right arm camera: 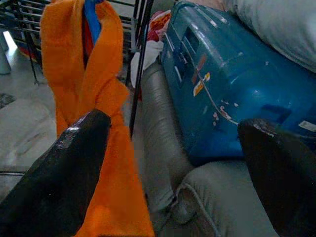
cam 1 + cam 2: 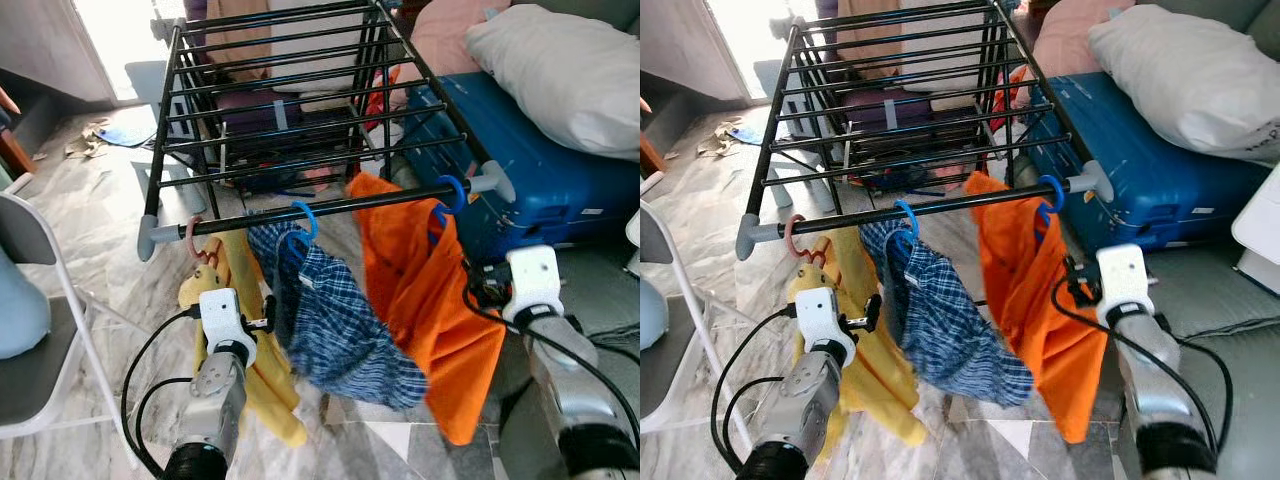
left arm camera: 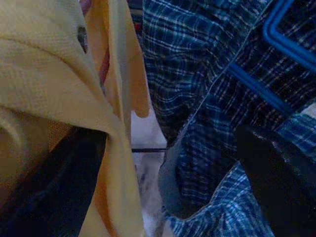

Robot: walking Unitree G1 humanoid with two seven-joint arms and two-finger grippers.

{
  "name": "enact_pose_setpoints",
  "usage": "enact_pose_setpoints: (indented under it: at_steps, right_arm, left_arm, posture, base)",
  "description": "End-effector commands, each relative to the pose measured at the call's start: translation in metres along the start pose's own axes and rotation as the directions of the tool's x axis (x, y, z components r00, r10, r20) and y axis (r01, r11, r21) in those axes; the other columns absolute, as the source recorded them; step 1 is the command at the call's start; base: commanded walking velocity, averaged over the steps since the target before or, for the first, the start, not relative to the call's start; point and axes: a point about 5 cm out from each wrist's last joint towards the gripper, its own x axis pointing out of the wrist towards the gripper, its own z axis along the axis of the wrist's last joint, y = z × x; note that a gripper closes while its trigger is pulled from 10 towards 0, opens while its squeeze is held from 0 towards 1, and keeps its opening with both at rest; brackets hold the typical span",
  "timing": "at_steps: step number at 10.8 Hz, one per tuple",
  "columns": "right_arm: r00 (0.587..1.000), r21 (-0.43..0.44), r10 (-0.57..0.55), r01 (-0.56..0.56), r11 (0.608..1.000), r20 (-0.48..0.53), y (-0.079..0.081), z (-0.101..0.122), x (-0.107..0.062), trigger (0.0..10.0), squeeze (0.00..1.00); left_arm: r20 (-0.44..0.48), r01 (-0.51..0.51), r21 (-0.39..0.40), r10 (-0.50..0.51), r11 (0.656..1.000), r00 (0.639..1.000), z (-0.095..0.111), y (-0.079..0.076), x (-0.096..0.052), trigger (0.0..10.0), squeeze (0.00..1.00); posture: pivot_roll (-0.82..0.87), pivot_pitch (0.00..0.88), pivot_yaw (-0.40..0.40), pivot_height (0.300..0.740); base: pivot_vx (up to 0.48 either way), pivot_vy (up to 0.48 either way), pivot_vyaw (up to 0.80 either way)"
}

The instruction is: Hang hanger

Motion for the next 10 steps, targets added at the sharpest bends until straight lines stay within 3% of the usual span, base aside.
enact_pose_setpoints:
  at_steps: [1,5,10]
  right_arm:
    - [1.000,0.028,0.018,-0.018,0.999,0.008,0.0020,0.0036,-0.0005,10.0,1.00]
    - [1.000,0.035,0.018,-0.018,0.999,0.000,0.0035,0.0051,-0.0031,10.0,1.00]
    - [1.000,0.043,0.020,-0.020,0.999,-0.006,0.0035,0.0081,-0.0015,10.0,0.98]
  left_arm:
    - [-0.011,-0.009,0.010,0.009,1.000,1.000,-0.0004,0.0012,0.0011,10.0,0.00]
    - [-0.010,-0.012,0.014,0.013,1.000,1.000,0.0003,-0.0003,0.0029,10.0,0.00]
    - [-0.008,-0.018,0.017,0.018,1.000,1.000,0.0007,0.0000,0.0042,10.0,0.00]
  posture:
    - [-0.23,0.000,0.091,0.740]
    - [-0.23,0.000,0.091,0.740]
    - [-0.23,0.000,0.090,0.740]
  base:
    - [0.000,0.000,0.00]
    - [0.000,0.000,0.00]
    - [-0.260,0.000,0.00]
